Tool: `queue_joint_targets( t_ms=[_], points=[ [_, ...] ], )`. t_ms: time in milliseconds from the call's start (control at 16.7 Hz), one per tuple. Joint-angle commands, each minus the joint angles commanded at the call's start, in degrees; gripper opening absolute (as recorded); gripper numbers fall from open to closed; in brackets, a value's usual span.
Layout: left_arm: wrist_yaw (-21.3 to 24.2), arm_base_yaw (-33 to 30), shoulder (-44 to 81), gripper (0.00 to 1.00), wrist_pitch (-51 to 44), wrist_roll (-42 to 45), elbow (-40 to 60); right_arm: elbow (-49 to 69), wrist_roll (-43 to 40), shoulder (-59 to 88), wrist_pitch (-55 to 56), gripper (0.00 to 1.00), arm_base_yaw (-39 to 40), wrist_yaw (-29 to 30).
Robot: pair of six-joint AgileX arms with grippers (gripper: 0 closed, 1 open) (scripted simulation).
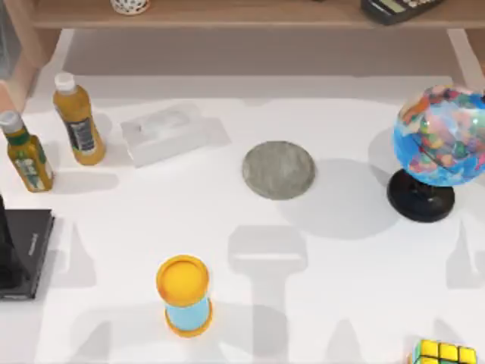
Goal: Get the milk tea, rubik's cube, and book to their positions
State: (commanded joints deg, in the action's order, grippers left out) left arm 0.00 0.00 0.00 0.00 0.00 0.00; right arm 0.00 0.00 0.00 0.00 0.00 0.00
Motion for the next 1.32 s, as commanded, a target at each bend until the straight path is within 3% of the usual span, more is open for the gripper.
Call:
queue_joint_targets(
  t_ms=[240, 480, 900, 1320],
  points=[
    [-0.6, -0.5, 1.9, 1.00, 1.9, 0.2, 1.7, 0.0, 0.0, 0.0, 0.0, 1.00, 0.0, 0.0],
    [-3.5, -3.5, 12.8, 1.00, 11.3, 0.8, 10.8, 0.0, 0.0, 0.0, 0.0, 1.00, 0.0, 0.0],
    [-9.9, -10.7, 53.9, 1.00, 29.6, 0.7, 31.1, 0.0, 0.0, 0.0, 0.0, 1.00, 0.0, 0.0],
    [-14.7, -16.9, 93.3, 1.00, 41.0, 0.0, 51.0, 0.0, 0.0, 0.0, 0.0, 1.00, 0.0, 0.0]
  ],
)
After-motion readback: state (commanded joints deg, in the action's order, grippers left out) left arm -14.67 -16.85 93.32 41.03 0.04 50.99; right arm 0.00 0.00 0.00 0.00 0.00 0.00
